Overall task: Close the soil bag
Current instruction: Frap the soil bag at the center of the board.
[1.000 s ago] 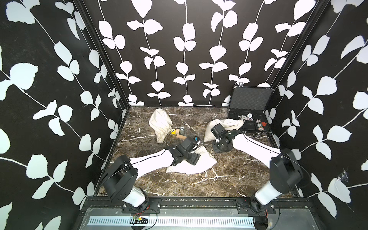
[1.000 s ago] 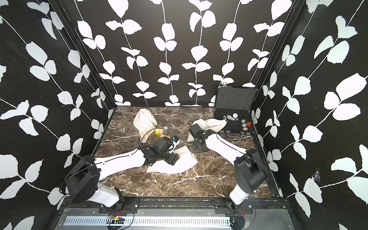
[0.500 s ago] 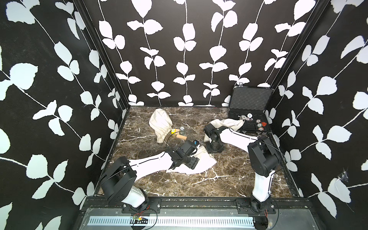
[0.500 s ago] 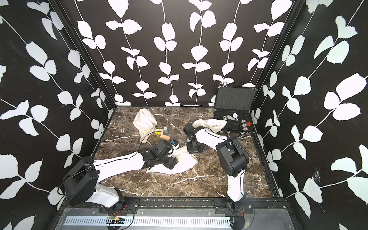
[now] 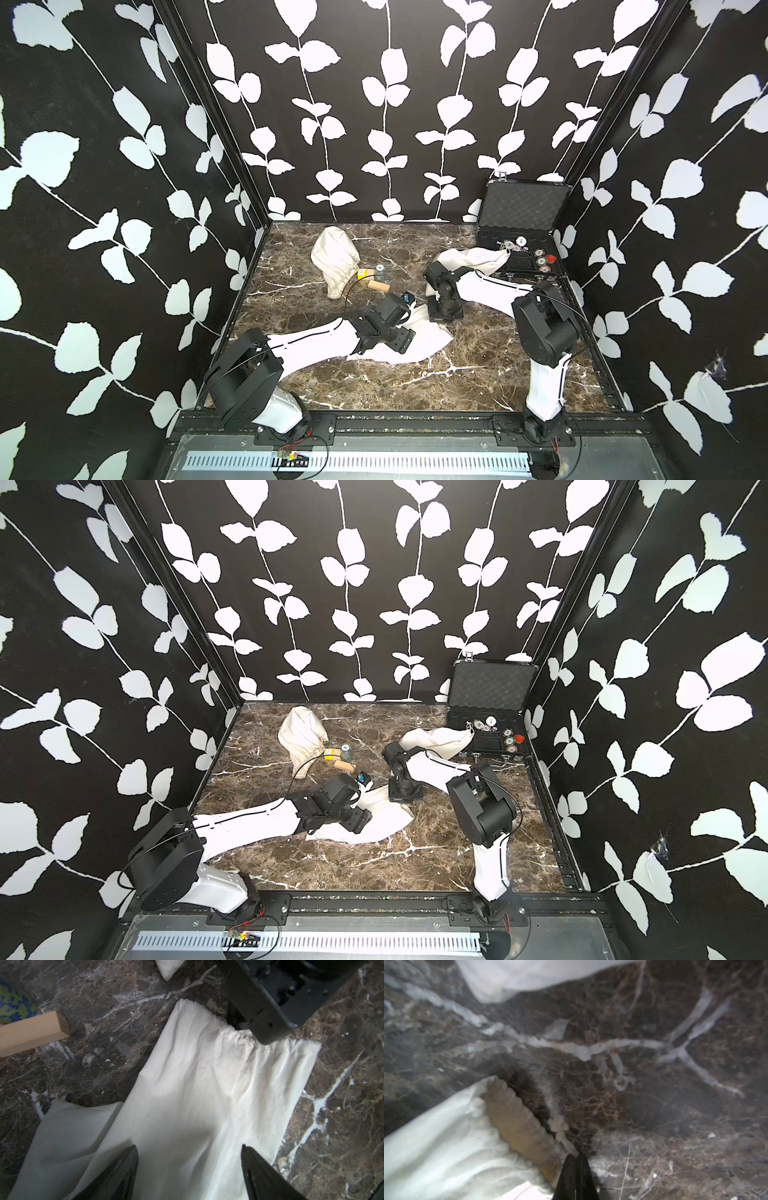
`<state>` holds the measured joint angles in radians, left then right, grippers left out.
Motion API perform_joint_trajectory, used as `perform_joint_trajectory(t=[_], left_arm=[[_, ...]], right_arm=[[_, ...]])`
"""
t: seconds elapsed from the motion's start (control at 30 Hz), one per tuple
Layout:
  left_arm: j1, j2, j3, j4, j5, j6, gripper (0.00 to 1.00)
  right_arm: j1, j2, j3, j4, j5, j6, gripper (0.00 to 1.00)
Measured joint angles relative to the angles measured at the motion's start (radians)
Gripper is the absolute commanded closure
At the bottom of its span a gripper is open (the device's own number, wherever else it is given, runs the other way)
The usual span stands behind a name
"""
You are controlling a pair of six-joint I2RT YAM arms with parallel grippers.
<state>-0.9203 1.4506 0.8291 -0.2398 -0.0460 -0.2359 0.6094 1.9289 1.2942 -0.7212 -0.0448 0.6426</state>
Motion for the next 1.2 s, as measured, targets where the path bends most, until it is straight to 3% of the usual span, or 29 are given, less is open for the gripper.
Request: perform_joint_trajectory(t=[0.27,0.57,0.8,0.9,1.0,1.2], left_arm=[[0.000,-0.131,-0.003,0.022,-0.045,-0.001,0.15],[0.056,-0.208,0.091,0.059,-0.082,0.068,0.14],[0.125,-0.200,0.256,0.108,-0.071,0.131,0.19],[0.143,-0.200,0.303,0.119,-0.066,0.158,0.27],[0.166,-0.200,0.344,0.121,-0.046,0.180,0.38],[0.237,-0.199,0.412,0.149,0.067,0.171,0.41]], right_arm=[[0.006,-0.222,-0.063,0.091,0.106,-0.052,1.00],[0.014,-0.452,-0.052,0.291,0.095,-0.177,1.00],[0.016,-0.467,0.133,0.346,-0.005,-0.307,1.00],[0.017,-0.467,0.194,0.382,-0.061,-0.363,1.00],[0.017,-0.467,0.196,0.427,-0.116,-0.423,1.00],[0.016,-0.443,0.175,0.472,-0.213,-0.517,1.00]])
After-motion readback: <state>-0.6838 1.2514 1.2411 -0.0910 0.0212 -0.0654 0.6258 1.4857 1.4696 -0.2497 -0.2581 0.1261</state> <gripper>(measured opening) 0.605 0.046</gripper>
